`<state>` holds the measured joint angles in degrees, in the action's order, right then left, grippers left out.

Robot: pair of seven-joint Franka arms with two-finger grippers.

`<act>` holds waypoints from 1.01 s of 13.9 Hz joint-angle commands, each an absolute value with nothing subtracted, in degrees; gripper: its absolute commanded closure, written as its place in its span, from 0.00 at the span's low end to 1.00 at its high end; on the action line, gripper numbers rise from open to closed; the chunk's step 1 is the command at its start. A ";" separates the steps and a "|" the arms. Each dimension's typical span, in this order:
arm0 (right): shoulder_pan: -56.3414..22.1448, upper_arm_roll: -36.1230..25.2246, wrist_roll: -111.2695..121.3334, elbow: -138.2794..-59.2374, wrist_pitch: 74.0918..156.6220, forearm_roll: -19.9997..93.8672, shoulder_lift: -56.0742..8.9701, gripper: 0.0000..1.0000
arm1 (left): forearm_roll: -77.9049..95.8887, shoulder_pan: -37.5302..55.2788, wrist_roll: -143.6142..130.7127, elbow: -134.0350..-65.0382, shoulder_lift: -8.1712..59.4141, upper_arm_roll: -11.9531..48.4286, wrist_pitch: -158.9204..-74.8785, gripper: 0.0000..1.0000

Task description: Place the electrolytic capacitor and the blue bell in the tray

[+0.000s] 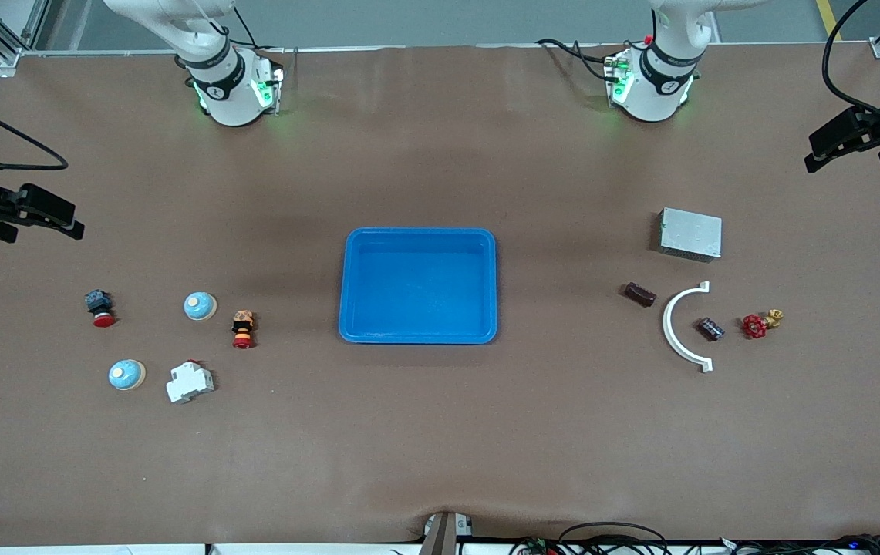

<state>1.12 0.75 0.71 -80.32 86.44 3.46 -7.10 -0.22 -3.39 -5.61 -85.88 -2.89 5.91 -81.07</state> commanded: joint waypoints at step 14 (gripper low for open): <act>-1.05 0.79 1.41 -80.16 91.75 1.50 -13.43 0.00 | 0.97 -3.25 -18.18 -107.90 -2.29 9.84 -102.88 0.00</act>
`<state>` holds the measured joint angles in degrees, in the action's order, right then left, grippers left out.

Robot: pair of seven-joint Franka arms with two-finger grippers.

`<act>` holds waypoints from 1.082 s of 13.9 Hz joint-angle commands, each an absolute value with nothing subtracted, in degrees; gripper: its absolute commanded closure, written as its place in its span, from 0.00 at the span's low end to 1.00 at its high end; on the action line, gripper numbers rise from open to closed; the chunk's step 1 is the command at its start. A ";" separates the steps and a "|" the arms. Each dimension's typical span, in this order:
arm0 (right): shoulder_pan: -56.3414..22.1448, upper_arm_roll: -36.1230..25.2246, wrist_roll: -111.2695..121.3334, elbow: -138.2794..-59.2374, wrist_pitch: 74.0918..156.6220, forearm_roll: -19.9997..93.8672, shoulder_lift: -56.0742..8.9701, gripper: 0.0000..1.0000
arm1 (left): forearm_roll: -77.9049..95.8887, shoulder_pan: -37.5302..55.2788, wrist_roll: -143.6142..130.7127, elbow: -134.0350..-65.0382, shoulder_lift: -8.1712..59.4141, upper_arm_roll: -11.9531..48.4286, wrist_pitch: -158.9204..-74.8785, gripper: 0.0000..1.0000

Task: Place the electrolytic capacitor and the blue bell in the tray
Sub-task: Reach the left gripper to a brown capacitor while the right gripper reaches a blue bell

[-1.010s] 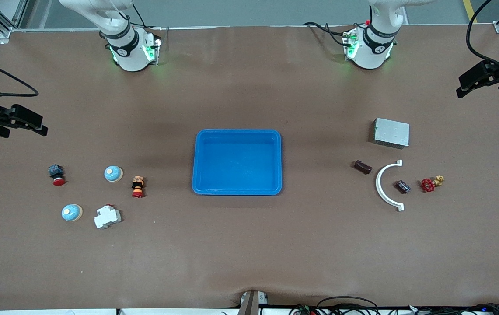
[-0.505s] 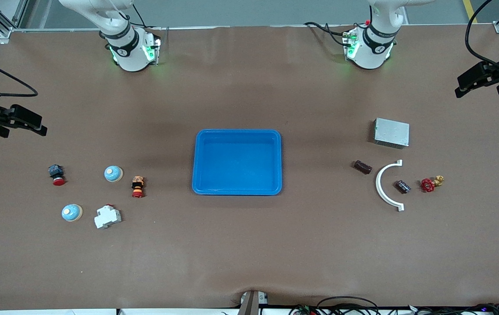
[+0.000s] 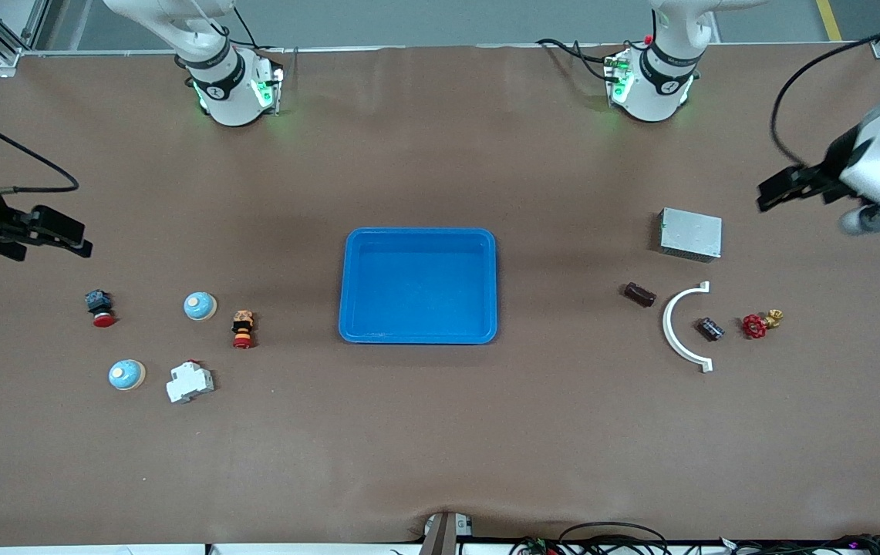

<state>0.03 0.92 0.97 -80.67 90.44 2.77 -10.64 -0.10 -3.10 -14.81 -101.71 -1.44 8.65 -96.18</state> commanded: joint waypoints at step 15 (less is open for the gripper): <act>2.90 0.62 19.59 -105.18 121.80 -0.97 -22.68 0.00 | 0.88 -3.16 -50.43 -127.08 17.48 13.10 -140.95 0.16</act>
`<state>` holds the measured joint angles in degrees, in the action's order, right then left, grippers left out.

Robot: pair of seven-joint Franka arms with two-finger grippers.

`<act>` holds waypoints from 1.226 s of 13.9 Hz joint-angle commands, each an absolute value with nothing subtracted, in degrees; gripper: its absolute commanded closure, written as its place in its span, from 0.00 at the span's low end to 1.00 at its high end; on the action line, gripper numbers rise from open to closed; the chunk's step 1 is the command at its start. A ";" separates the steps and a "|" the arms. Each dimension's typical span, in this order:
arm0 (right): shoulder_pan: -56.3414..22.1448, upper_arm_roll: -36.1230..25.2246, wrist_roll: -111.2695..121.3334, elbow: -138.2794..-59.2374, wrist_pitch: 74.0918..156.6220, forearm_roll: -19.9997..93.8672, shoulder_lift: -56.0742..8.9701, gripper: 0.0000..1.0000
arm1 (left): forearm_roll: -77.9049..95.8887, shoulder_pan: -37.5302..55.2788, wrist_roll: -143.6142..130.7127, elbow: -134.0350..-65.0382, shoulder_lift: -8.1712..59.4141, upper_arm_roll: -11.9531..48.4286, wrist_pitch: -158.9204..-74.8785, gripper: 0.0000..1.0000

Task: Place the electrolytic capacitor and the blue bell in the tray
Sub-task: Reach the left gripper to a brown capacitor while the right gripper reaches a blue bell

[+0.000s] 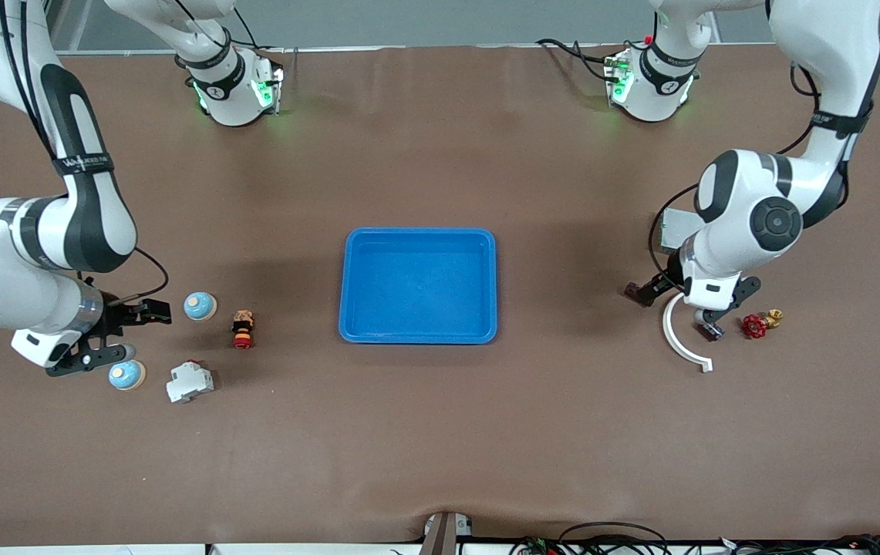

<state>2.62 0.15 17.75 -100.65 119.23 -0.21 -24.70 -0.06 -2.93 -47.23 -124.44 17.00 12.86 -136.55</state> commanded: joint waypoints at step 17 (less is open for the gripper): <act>1.67 0.62 25.31 -120.41 138.51 -1.58 -21.36 0.00 | 0.26 -3.87 -53.79 -124.19 26.62 12.83 -146.16 0.31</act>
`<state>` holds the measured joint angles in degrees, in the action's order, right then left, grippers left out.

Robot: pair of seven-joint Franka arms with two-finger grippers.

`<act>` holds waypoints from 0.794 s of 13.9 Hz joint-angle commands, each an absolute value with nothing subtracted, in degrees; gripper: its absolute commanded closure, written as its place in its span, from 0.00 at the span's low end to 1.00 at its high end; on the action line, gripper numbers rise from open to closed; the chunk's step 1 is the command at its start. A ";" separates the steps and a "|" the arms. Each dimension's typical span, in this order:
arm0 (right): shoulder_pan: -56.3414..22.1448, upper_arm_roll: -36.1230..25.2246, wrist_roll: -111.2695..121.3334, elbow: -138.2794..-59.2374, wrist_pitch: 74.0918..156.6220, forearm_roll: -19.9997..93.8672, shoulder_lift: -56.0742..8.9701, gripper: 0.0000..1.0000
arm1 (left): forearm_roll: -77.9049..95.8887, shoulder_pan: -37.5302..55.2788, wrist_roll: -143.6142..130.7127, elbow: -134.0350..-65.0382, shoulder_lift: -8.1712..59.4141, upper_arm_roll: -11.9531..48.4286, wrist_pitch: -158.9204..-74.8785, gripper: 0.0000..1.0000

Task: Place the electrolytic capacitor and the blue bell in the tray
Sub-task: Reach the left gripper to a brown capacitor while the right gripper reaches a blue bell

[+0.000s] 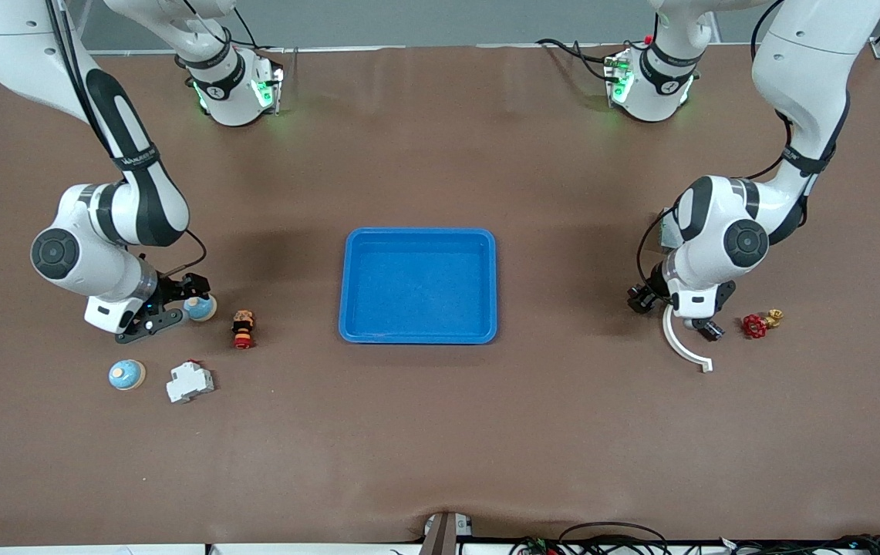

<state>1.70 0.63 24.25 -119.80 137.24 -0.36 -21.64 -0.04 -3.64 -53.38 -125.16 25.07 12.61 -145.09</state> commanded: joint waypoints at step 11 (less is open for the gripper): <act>2.29 0.44 28.65 -121.29 142.21 -4.13 -25.14 0.00 | 0.18 -0.54 -56.49 -121.56 22.68 15.63 -145.55 1.00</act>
